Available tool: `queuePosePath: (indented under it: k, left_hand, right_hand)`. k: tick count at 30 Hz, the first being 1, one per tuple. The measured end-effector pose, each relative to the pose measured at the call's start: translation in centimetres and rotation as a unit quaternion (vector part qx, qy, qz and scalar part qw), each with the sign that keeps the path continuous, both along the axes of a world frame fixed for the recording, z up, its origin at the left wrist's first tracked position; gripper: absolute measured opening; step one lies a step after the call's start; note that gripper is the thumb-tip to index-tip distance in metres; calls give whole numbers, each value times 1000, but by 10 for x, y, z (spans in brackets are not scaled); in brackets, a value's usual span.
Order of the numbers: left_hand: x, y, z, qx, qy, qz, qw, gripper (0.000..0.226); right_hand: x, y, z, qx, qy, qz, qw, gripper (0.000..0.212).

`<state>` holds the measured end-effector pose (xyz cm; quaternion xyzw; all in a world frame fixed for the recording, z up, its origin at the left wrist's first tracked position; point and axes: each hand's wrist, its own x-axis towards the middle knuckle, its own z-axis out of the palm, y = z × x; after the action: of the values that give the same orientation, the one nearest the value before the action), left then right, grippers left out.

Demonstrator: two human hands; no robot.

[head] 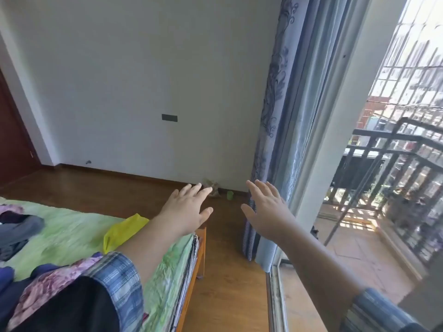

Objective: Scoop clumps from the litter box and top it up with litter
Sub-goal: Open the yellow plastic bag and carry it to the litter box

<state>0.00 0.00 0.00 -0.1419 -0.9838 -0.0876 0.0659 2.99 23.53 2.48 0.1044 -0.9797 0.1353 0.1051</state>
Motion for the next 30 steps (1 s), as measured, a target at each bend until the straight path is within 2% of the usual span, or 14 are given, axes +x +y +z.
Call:
queuePosePath:
  k: [5,9,18,24,30]
  left_hand:
    - [-104,-23,-7,16,-20,16,1000,62]
    - [-178,-31,-19,-5,-20,11,1000,62]
    - [-292,-55,-62,-30,-63,36,997,62]
    - [-353,-82,-89,-26,-60,125,990,62]
    - [-381,-108,-124,5,-102,255,962,63]
  right_hand:
    - [-94,-18,-13,-6,-34,-16,999,65]
    - [-161,-21,-25,-14,-33,-27,999,65]
    - [-293,-40,-71,-21,-74,-7,997,66]
    - [-400,-71,-97,-5,-102,96,990,67]
    - [-488,-109,-121,19,-145,232,961,66]
